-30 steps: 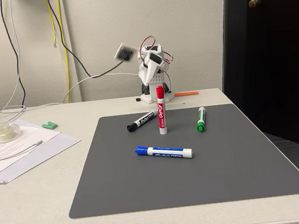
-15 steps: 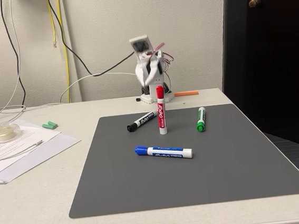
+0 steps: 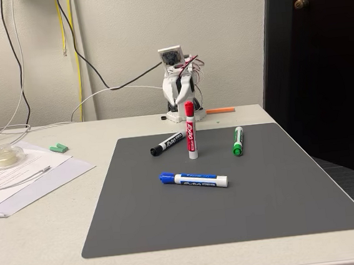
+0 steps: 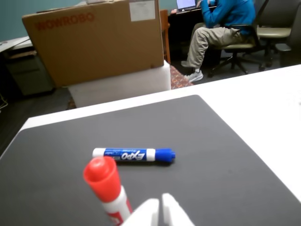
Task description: Pick up the red marker.
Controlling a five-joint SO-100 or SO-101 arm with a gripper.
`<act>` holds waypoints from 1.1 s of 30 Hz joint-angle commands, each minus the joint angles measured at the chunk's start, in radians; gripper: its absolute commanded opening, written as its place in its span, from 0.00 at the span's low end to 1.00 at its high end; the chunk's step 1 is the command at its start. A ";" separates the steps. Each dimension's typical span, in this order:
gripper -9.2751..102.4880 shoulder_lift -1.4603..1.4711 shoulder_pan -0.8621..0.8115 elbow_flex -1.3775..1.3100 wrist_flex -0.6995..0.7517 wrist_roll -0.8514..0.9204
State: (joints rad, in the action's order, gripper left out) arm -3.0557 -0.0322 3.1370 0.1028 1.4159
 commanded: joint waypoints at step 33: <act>0.12 0.518 0.038 -0.011 -0.437 0.149</act>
State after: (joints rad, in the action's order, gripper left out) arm -2.5740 0.0031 3.1370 -0.2853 1.5570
